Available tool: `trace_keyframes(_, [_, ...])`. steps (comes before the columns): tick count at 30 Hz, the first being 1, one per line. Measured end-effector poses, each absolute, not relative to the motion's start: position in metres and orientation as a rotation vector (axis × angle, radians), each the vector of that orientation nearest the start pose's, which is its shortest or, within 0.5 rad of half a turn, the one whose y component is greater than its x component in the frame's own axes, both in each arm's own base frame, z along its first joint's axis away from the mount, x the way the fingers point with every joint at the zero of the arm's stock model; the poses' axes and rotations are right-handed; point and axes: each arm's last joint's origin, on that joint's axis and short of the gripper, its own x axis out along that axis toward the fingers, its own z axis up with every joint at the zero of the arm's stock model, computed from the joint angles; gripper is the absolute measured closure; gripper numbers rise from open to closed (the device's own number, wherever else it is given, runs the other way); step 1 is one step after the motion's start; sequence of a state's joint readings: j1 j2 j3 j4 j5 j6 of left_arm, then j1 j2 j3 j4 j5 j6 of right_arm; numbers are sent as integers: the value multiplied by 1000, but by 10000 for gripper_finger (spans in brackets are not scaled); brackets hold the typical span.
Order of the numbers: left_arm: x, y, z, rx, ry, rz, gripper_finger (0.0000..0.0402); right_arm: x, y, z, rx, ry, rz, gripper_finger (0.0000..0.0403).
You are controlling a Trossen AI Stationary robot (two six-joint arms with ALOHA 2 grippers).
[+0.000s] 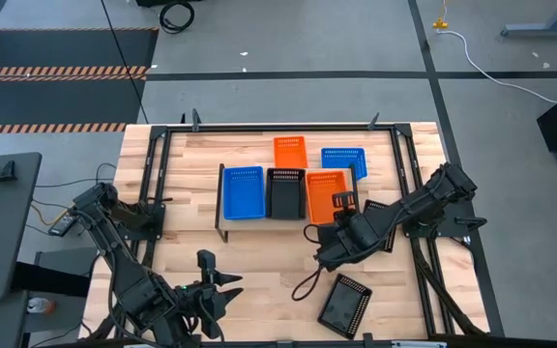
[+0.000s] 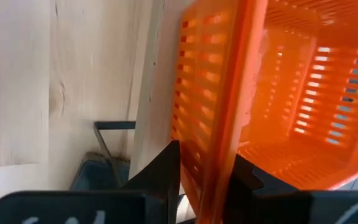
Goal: Stack baskets on shelf by color
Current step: Stack the bottom orange basket on the orange basket on the shelf
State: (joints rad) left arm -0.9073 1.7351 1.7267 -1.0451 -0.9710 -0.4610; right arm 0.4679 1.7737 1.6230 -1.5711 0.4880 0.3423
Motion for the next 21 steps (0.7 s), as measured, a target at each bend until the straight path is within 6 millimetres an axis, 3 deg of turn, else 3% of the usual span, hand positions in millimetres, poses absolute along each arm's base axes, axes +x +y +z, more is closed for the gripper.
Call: trace_keyframes(21, [234,-262,348,392,600,165,269,284,126,292,-230,1456,-440,305])
